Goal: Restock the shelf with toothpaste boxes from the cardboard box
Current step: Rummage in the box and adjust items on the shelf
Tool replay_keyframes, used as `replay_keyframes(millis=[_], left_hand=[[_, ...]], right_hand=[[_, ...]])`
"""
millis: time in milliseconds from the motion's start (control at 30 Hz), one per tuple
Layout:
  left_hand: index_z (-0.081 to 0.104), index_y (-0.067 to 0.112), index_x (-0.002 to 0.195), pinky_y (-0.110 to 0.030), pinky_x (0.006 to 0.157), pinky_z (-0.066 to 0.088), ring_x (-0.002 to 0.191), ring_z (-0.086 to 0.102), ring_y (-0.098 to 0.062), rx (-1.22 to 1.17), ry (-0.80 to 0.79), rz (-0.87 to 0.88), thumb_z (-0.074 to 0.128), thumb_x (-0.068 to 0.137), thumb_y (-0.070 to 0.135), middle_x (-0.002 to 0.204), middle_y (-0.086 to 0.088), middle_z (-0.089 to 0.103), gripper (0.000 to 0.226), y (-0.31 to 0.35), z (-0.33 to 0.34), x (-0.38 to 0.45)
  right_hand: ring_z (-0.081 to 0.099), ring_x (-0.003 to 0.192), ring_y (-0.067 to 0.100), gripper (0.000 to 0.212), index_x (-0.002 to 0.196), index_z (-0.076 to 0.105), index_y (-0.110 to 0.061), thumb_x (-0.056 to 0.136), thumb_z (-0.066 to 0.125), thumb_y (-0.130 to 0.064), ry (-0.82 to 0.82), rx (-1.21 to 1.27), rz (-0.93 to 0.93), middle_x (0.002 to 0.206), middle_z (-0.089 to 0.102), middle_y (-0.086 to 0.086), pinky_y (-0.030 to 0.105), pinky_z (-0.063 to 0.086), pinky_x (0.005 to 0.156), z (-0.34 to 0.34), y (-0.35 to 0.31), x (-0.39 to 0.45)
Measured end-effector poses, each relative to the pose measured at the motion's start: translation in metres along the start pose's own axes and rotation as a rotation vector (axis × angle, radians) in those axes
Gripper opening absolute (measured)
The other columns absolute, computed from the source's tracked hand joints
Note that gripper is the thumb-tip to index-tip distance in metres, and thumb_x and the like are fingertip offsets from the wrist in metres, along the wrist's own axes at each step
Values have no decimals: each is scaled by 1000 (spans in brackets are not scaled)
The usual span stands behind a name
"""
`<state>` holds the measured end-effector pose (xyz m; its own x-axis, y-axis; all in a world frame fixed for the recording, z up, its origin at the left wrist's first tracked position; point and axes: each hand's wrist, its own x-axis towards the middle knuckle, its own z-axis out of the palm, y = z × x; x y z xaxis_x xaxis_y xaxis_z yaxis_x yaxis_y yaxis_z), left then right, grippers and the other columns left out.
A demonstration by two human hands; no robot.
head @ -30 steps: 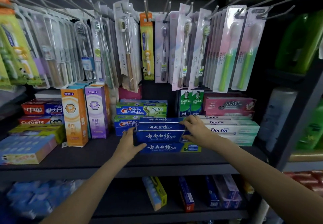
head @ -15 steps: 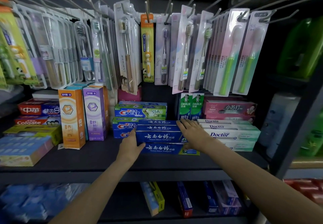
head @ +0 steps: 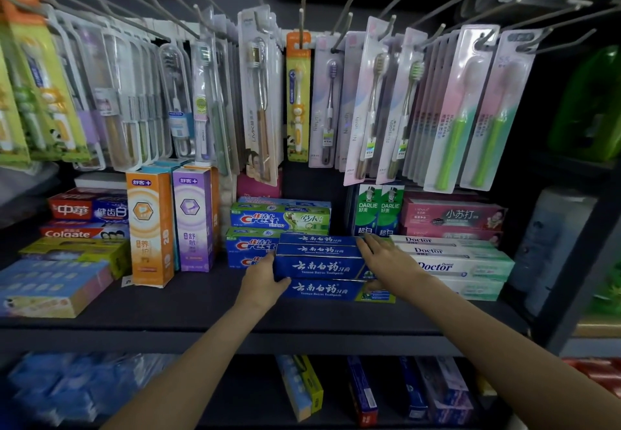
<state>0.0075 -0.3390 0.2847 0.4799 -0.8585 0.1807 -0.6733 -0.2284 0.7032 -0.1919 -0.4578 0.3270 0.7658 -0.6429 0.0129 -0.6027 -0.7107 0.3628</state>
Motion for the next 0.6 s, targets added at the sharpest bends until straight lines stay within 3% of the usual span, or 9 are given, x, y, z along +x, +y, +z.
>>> replay_keyframes(millis=[133, 267, 400, 467, 533, 600], left_hand=[[37, 10, 138, -30, 102, 42, 122, 50, -20, -113, -77, 51, 63, 86, 11, 131, -6, 54, 58, -3, -6, 2], [27, 9, 144, -35, 104, 41, 123, 48, -22, -9, -37, 51, 60, 88, 14, 132, -8, 53, 65, -1, 0, 7], [30, 9, 143, -36, 102, 42, 121, 49, -22, 11, -50, 46, 62, 87, 18, 131, -9, 53, 65, -5, 1, 9], [34, 8, 140, -33, 100, 43, 118, 50, -22, -3, 57, 118, 61, 87, 16, 130, -8, 51, 60, -6, -4, -1], [43, 7, 133, -31, 98, 43, 116, 50, -21, -23, 272, 290, 54, 89, 10, 128, -8, 49, 45, -10, -12, -24], [51, 7, 121, -31, 93, 43, 108, 50, -19, -7, 416, 478, 45, 86, 9, 118, -8, 51, 35, -23, -18, -61]], right_hand=[[8, 145, 31, 97, 149, -2, -4, 85, 62, -41, -8, -20, 7, 157, 3, 19, 41, 14, 118, -5, -6, -1], [7, 145, 33, 94, 149, -7, -10, 88, 56, -44, -2, -40, -34, 158, -2, 13, 42, 13, 117, -8, -22, -1], [14, 143, 34, 89, 149, 0, -7, 89, 56, -42, 17, -65, 10, 157, 6, 15, 44, 17, 116, -14, -34, 1], [33, 136, 35, 82, 145, 23, -3, 84, 64, -40, 210, -63, -73, 149, 29, 20, 44, 31, 110, -18, -45, -4], [57, 112, 32, 60, 127, 51, -5, 78, 72, -33, 487, 7, -198, 124, 57, 16, 39, 48, 92, -19, -64, -11], [54, 102, 26, 35, 117, 53, -7, 86, 59, -23, 703, 128, -364, 114, 59, 12, 34, 44, 86, -12, -94, -24]])
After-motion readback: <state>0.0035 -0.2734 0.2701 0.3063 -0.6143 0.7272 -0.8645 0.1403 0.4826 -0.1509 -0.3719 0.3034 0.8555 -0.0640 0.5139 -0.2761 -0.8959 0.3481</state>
